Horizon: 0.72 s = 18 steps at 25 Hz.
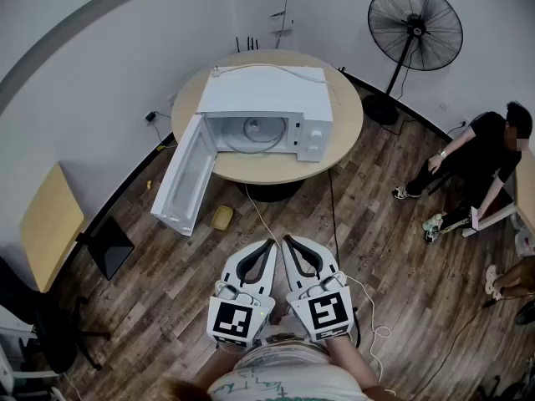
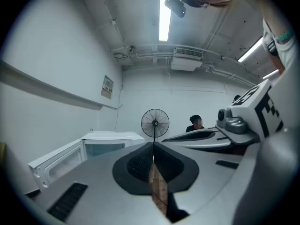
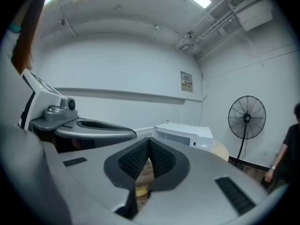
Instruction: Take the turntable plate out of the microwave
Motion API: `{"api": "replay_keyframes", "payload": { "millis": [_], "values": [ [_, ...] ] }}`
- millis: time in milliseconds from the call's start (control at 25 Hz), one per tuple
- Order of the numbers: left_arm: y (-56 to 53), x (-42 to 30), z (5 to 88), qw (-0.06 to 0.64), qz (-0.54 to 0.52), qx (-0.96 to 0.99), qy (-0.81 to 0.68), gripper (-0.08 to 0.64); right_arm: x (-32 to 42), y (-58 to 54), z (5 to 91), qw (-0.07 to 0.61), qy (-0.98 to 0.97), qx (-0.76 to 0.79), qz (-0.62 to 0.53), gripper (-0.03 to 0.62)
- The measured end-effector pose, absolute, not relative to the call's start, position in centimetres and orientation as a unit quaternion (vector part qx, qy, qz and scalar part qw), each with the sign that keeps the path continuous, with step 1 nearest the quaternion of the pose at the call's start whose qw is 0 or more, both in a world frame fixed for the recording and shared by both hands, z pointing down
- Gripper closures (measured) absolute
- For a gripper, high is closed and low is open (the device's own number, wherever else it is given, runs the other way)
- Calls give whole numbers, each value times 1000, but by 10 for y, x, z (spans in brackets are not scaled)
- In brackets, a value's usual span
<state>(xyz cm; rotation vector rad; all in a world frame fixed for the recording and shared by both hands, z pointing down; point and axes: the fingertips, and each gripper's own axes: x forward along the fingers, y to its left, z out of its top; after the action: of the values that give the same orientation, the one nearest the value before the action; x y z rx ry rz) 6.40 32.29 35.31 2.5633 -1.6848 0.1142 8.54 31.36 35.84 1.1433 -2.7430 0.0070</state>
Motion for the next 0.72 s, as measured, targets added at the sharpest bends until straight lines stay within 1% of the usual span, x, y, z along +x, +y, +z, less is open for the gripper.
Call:
{"api": "replay_keyframes", "payload": {
  "millis": [280,560,720],
  "values": [
    [325,85,352,32,44,828,-558,543,108,315,354,58,-924,376,22,601],
    [330,107,353,39,45,814,-578,543,126,323,361,68,-936,344,15,601],
    [329,105,353,33,52,801,-595,543,127,318,361,68,-940,334,12,601]
  ]
}}
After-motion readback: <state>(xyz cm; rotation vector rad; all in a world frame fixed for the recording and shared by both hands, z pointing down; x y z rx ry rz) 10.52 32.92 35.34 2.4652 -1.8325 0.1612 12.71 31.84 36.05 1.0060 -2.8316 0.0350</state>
